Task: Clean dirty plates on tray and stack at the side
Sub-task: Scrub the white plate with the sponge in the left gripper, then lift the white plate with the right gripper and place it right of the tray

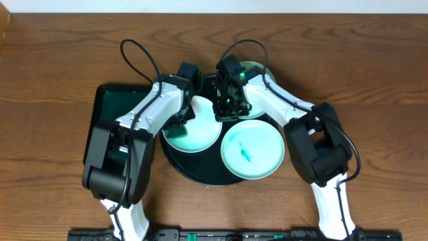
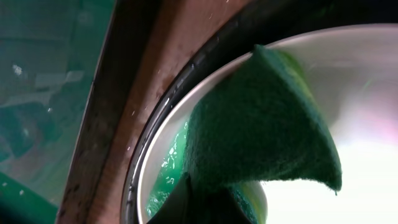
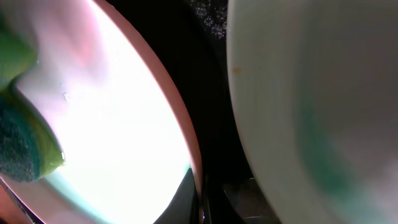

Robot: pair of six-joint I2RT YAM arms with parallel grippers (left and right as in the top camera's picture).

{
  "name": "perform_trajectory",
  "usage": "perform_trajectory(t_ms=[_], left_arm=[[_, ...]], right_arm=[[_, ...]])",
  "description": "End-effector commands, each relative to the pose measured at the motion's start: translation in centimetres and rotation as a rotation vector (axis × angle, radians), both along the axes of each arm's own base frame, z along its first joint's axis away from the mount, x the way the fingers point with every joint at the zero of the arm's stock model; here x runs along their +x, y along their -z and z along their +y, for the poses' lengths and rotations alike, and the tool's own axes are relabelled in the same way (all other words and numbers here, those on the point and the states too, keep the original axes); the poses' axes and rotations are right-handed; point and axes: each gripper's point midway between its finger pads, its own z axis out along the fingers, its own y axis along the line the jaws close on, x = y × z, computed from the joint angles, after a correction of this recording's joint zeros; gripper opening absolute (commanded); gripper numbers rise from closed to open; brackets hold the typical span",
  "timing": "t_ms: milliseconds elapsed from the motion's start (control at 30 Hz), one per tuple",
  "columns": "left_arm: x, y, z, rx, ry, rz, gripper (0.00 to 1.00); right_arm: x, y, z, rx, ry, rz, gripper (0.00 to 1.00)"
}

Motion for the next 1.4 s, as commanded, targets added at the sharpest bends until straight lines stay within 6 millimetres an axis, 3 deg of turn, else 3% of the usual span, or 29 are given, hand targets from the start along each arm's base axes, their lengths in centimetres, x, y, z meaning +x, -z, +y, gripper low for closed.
perform_trajectory(t_ms=[0, 33, 67, 133, 267, 433, 533, 600, 700, 967, 1033, 1133, 1300, 1367], left_arm=[[-2.1, 1.7, -0.4, -0.088, 0.138, 0.146, 0.07], [-2.6, 1.8, -2.4, -0.207, 0.236, 0.180, 0.07], [-3.4, 1.5, -5.7, -0.407, 0.374, 0.209, 0.07], [-4.0, 0.7, -8.5, -0.582, 0.492, 0.210, 0.07], [-3.3, 0.3, -9.9, -0.655, 0.554, 0.163, 0.07], [-0.5, 1.2, -8.2, -0.507, 0.551, 0.069, 0.07], [1.6, 1.8, -4.2, -0.256, 0.392, 0.016, 0.07], [2.5, 1.2, -0.3, -0.032, 0.238, -0.023, 0.07], [3.0, -0.4, 1.4, 0.071, 0.190, -0.035, 0.07], [5.0, -6.9, 1.5, 0.077, 0.178, -0.047, 0.07], [4.9, -9.5, 0.9, 0.031, 0.201, -0.029, 0.07], [4.6, -11.3, 0.7, -0.030, 0.234, -0.002, 0.07], [4.2, -13.4, 2.3, -0.168, 0.210, 0.003, 0.07], [4.5, -14.0, 4.7, -0.229, 0.129, -0.025, 0.07]], right_arm=[[-0.3, 1.5, -1.0, -0.025, 0.018, 0.039, 0.01], [-0.3, 1.5, -1.0, -0.024, 0.018, 0.039, 0.01], [-0.3, 1.5, -1.0, -0.024, 0.018, 0.039, 0.01], [-0.3, 1.5, -1.0, -0.024, 0.018, 0.039, 0.01], [-0.3, 1.5, -1.0, -0.024, 0.018, 0.040, 0.01], [-0.3, 1.5, -0.9, -0.021, 0.017, 0.041, 0.01], [-0.3, 1.5, -0.9, -0.021, 0.017, 0.041, 0.01], [-0.3, 1.5, -0.9, -0.021, 0.017, 0.041, 0.01], [-0.2, 1.6, -1.1, -0.032, 0.021, 0.036, 0.01], [0.0, 1.8, -1.8, -0.077, 0.062, 0.032, 0.01], [-0.1, 1.9, -1.8, -0.079, 0.062, 0.038, 0.01], [-0.1, 1.7, -1.8, -0.064, 0.061, 0.047, 0.01], [-0.1, -1.3, 0.1, 0.123, -0.038, 0.044, 0.01], [0.5, -3.5, 0.4, 0.147, -0.092, -0.032, 0.01]])
